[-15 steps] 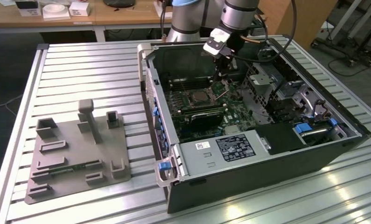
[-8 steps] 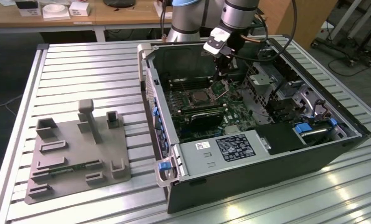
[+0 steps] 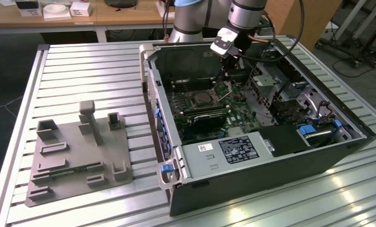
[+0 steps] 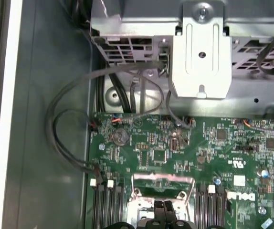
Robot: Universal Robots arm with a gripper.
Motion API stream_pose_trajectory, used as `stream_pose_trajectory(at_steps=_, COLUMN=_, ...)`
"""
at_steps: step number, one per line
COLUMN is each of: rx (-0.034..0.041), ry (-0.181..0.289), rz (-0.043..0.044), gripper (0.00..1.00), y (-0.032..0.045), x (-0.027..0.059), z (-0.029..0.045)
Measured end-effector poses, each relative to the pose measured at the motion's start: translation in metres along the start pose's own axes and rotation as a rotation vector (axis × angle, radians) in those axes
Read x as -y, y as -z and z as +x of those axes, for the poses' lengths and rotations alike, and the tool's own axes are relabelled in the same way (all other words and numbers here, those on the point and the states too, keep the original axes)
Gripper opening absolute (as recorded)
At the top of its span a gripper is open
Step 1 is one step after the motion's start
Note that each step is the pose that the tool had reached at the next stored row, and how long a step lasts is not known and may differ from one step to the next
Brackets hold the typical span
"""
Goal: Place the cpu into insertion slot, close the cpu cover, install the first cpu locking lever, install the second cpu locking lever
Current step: 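Close the cpu cover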
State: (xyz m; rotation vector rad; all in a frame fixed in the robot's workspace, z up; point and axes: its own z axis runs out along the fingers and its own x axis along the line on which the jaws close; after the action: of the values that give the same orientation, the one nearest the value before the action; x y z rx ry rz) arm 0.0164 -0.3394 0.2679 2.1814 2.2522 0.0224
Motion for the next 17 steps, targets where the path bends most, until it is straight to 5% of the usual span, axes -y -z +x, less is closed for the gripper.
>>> stream_pose_trajectory(at_steps=17, rx=-0.0002, ry=0.000, rz=0.0000, gripper=0.10, y=-0.0016, x=-0.0230, z=0.0012)
